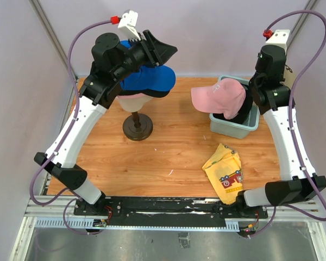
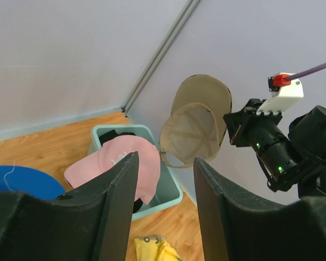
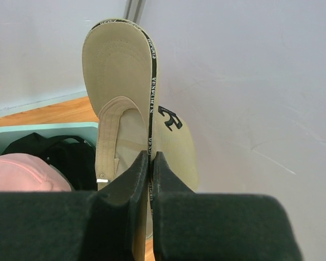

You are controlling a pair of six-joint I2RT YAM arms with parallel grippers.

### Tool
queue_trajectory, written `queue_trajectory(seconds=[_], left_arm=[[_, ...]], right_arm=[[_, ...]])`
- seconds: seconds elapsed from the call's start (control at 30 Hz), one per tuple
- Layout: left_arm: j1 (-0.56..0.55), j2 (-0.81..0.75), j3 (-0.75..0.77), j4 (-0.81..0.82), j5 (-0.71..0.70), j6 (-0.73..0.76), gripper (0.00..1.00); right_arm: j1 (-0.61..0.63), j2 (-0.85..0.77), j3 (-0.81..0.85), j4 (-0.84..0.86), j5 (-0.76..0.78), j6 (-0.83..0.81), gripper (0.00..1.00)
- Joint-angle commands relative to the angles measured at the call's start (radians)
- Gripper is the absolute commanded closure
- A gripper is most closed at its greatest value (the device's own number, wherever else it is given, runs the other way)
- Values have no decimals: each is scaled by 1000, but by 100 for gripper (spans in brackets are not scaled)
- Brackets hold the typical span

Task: Stack the hats
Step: Pick up the hat from the bin.

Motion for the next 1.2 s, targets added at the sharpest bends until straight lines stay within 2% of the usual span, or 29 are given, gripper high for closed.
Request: queue_trajectory(seconds=[0.0,0.27,0.43,0.6,0.77,0.93,1.17], left_arm=[[-26,31,56,8,19,21,51],[-34,84,141,10,41,-12,50],[-33,137,256,19,100,-73,49],[-33,149,267,92,174,-138,48],[-33,140,253,99,181,-138,47],[-33,135,215,97,183,-130,47],[-34,91,105,124,161,-91,45]], right_arm=[[-20,-57,-2,46,-37,2,99],[32,-178,-26,92,-367,19,99],[125,-241,-29,109,-489,-6,100],[236,-275,-3,129,-520,-36,99],[286,-288,49,126,-513,-20,99],[299,-285,82,111,-481,-24,99],[299,-312,91,146,-516,65,99]])
